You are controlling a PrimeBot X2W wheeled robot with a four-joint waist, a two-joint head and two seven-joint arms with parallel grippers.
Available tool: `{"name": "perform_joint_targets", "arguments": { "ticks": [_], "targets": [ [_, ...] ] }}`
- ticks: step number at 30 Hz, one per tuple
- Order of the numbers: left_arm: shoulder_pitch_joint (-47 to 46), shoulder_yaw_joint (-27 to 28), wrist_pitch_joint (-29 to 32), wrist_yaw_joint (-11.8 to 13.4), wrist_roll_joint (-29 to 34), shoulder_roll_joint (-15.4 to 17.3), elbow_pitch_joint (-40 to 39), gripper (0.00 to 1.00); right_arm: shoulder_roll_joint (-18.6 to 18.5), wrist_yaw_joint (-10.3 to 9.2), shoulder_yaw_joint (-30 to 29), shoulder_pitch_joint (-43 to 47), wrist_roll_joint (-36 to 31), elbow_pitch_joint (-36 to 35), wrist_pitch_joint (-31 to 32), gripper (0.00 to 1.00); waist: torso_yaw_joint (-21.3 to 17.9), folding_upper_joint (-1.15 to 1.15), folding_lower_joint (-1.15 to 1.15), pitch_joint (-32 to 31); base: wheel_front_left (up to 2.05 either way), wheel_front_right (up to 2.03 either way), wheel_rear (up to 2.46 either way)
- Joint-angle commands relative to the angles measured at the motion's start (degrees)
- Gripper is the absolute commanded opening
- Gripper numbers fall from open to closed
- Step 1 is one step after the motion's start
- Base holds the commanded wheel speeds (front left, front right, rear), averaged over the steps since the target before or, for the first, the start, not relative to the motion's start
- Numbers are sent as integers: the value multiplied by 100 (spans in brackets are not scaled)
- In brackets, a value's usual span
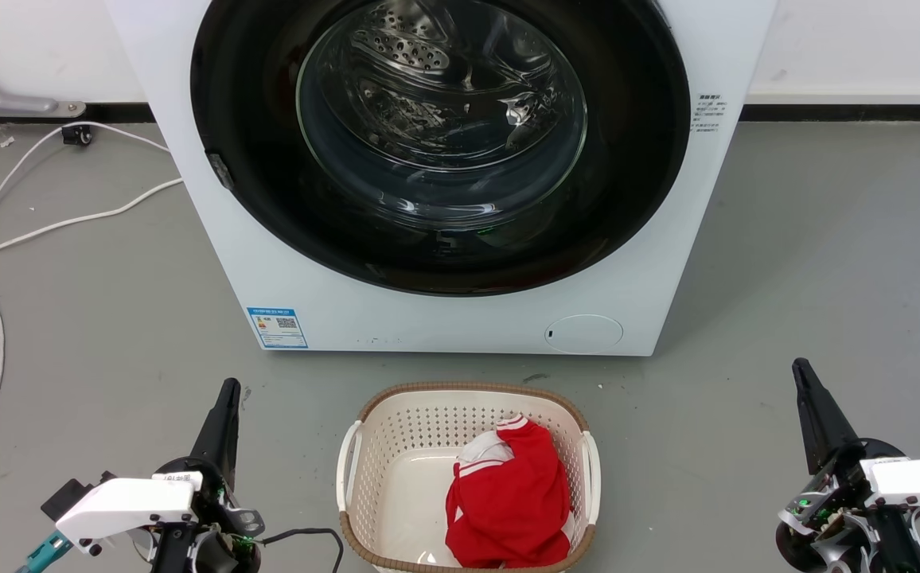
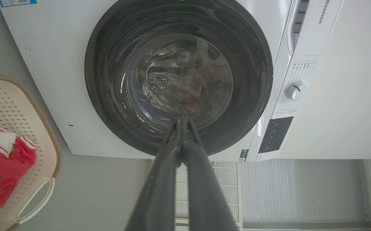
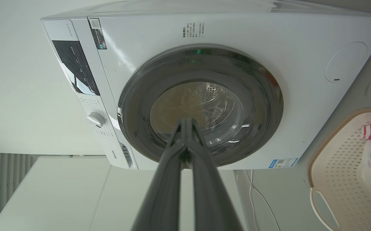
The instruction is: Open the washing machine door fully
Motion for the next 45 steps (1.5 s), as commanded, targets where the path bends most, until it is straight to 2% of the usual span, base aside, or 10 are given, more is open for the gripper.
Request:
{"name": "perform_joint_targets", "arguments": {
  "ticks": [1,6,7,16,23,30,45],
  "targets": [
    [-47,10,19,-16,24,-2,3,0,20,0,-11,-73,-31,11,32,0,0,0,0,0,0,0,0],
    [-48,15,24,-16,29,-5,3,0,25,0,-20,-74,-42,12,40,0,0,0,0,0,0,0,0],
    [-1,4,1,0,3,-4,1,100,10,0,-12,0,-3,1,14,100,0,0,0,0,0,0,0],
    [6,-191,-219,0,75,-18,-102,100,28,0,76,115,-60,-152,-215,100,-13,0,0,-2,0,0,0],
    [-35,-247,-422,-2,433,-14,-291,100,38,0,53,161,-526,-330,-395,100,-19,0,0,-5,0,0,0],
    [-84,-174,-591,-3,1214,-21,-523,100,46,0,-20,179,-1544,-607,-560,100,-29,0,0,-3,0,0,0],
    [-168,-148,-916,-6,3380,-24,-987,100,64,0,107,286,-4423,-1324,-876,100,-44,0,0,-9,0,0,0]
  ]
}}
